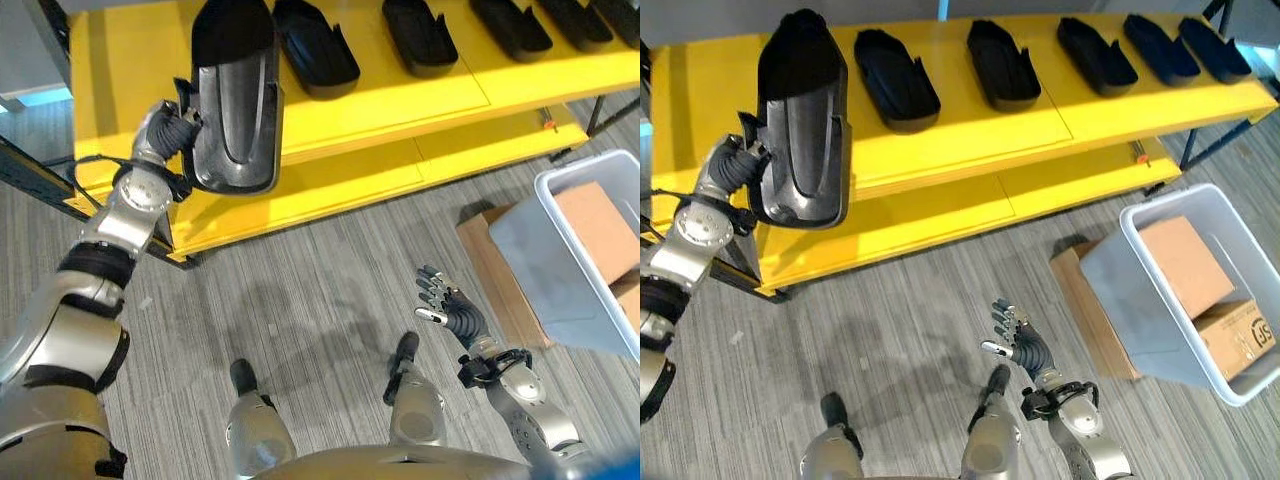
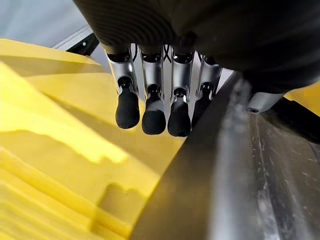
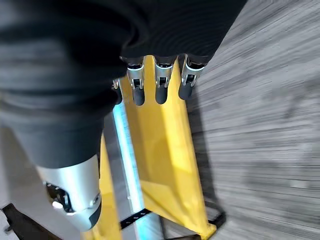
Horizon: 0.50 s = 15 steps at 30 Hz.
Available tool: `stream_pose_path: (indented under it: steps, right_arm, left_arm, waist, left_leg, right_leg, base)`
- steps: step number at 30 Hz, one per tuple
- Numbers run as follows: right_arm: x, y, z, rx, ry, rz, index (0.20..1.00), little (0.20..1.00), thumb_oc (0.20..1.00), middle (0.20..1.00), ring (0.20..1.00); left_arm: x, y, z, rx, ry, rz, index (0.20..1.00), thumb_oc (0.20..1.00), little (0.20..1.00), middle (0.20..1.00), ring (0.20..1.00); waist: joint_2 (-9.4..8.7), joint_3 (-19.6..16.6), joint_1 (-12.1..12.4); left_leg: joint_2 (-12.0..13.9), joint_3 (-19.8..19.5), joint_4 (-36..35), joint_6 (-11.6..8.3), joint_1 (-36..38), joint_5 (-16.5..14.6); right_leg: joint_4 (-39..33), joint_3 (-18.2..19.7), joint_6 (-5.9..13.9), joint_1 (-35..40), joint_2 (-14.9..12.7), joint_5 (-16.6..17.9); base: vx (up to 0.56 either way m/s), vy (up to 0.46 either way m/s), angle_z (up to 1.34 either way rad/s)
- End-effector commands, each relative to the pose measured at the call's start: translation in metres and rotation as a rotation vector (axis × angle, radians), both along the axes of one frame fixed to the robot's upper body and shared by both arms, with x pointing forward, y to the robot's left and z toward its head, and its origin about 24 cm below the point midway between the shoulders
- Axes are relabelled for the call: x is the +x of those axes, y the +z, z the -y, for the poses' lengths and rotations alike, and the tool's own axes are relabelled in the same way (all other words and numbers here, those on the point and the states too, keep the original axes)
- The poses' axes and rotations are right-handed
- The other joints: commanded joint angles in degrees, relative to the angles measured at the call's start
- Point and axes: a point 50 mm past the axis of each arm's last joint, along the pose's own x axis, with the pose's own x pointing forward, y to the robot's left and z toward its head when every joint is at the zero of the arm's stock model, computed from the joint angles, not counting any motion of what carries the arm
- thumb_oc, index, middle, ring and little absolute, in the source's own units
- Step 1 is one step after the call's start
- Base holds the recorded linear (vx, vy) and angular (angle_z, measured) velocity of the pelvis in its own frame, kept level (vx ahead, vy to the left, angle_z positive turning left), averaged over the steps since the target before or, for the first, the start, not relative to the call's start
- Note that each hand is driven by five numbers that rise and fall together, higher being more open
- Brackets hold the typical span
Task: Move parts from the plastic box to the shelf.
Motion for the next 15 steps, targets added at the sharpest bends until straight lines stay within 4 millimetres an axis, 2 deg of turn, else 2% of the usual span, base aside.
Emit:
stream_pose_path:
  steps: [1,9,15]
  right_arm:
    - [0.011,0.033,0.005,-0.003,0.029,0.169,1.000,1.000,1.000,1.000,1.000]
    - [0.009,0.029,0.008,0.004,0.031,0.144,1.000,1.000,1.000,1.000,1.000]
    - [0.008,0.029,0.012,-0.002,0.029,0.143,1.000,1.000,1.000,1.000,1.000]
  left_arm:
    - [-0.010,0.067,-0.020,-0.073,0.074,0.235,0.200,0.200,0.200,0.200,0.200]
    - [-0.018,0.106,-0.039,-0.192,0.184,0.320,0.200,0.200,0.200,0.200,0.200]
    - [-0.025,0.117,-0.050,-0.287,0.209,0.375,0.200,0.200,0.200,0.200,0.200]
  waist:
    - [1.62,0.73,0.99]
    - [2.04,0.82,0.19]
    - [2.00,0.66,-0.34]
  left_leg:
    - [-0.49,2.42,-1.21,1.88,2.09,1.34]
    - [0.22,1.92,0.62,1.90,-2.30,1.17]
    - [0.40,1.43,1.95,2.13,-5.29,0.83]
  right_leg:
    - [5.06,0.70,6.17,5.24,-2.14,4.81]
    - [4.70,0.40,6.17,2.98,-1.80,6.55]
    - [4.54,0.51,6.17,1.34,-1.69,7.95]
  base:
    - [-0.01,-0.004,0.11]
    - [0.00,0.003,0.04]
    - [0.00,0.004,-0.01]
